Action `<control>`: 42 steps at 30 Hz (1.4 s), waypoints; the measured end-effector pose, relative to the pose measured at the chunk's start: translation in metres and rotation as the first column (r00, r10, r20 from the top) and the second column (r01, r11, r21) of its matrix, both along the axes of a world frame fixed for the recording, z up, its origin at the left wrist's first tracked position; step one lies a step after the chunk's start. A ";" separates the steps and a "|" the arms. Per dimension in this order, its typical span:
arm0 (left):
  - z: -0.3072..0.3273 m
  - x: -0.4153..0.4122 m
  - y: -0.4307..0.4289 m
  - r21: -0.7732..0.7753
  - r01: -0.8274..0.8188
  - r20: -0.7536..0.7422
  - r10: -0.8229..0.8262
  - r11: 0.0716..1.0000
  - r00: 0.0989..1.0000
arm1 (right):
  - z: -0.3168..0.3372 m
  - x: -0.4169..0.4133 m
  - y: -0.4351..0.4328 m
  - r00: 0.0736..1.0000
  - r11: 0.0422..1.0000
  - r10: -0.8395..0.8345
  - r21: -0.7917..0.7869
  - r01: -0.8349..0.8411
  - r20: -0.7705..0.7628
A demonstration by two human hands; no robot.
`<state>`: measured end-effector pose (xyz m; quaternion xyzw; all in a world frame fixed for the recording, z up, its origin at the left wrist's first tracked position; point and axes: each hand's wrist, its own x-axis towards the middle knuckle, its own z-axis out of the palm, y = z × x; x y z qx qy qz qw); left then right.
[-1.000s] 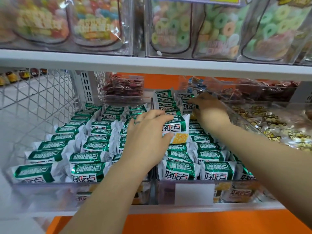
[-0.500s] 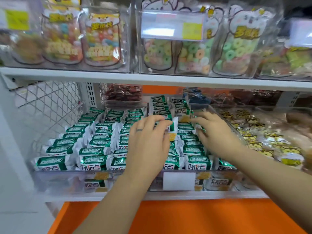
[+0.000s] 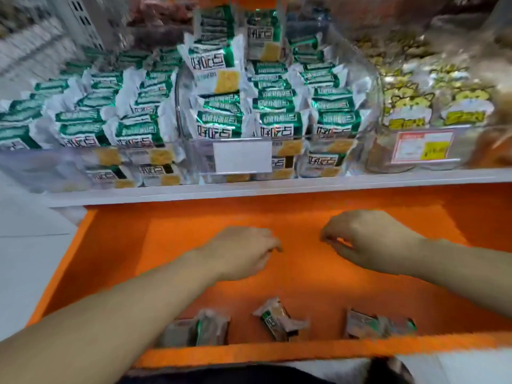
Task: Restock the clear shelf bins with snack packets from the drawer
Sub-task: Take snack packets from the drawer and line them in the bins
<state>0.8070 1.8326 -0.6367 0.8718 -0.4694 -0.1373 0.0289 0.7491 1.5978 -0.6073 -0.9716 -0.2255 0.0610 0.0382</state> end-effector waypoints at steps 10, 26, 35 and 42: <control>-0.115 -0.001 0.010 0.561 0.102 -0.496 0.235 0.821 0.836 | -0.105 -0.002 0.002 0.805 0.987 0.015 -0.118 -0.105 -0.593; -0.150 -0.010 0.043 0.736 0.155 -0.540 0.433 0.659 0.722 | -0.198 0.005 0.076 0.665 0.880 0.287 -0.085 -0.468 -0.690; -0.115 -0.004 0.033 0.654 0.101 -0.581 0.412 0.750 0.702 | -0.165 0.006 0.062 0.633 0.897 0.098 -0.208 -0.391 -0.768; -0.037 0.002 0.020 0.392 -0.095 -0.408 0.265 0.915 0.873 | -0.074 0.015 0.051 0.800 0.952 0.070 -0.201 -0.233 -0.596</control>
